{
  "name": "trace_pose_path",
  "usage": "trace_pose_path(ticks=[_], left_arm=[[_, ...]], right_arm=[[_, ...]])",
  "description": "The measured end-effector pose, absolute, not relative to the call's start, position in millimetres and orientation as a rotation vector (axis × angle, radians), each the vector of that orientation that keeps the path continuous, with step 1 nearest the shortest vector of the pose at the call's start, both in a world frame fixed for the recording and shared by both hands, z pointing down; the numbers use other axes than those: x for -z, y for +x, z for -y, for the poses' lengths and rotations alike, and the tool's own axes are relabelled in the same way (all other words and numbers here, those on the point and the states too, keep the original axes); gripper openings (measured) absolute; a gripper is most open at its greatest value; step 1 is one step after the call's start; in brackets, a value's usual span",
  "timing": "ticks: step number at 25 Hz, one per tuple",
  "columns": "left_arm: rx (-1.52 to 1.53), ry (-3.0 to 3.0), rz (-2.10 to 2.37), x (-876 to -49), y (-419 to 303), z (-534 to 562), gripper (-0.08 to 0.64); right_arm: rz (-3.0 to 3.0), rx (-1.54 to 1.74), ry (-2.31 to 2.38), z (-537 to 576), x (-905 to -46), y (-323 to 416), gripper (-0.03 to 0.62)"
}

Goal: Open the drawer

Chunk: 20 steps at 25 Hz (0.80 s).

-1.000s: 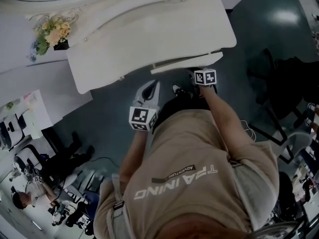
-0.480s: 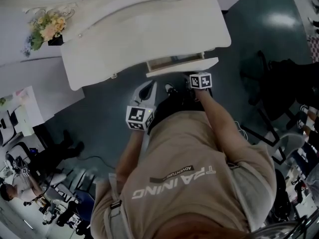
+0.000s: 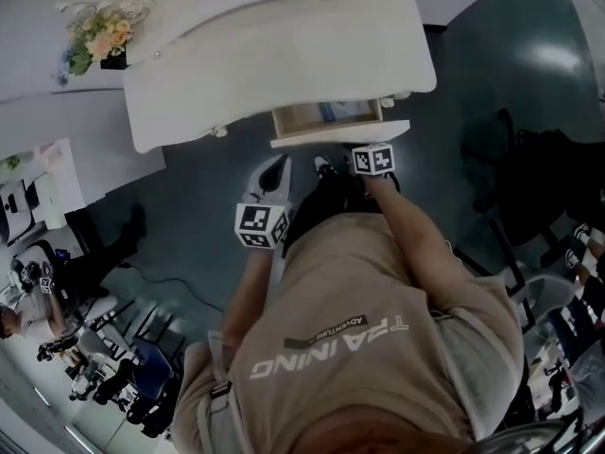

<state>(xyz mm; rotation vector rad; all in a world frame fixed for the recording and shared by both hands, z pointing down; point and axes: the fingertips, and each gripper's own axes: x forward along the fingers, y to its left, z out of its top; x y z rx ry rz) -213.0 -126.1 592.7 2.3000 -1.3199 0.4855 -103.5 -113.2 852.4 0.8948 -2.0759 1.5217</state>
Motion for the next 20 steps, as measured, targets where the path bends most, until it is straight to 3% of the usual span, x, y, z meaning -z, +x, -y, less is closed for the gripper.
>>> trace_pose_path(ticks=[20], left_arm=[[-0.426, 2.211, 1.464, -581, -188, 67, -0.002]], right_arm=[[2.130, -1.524, 0.803, 63, -850, -90, 0.130]])
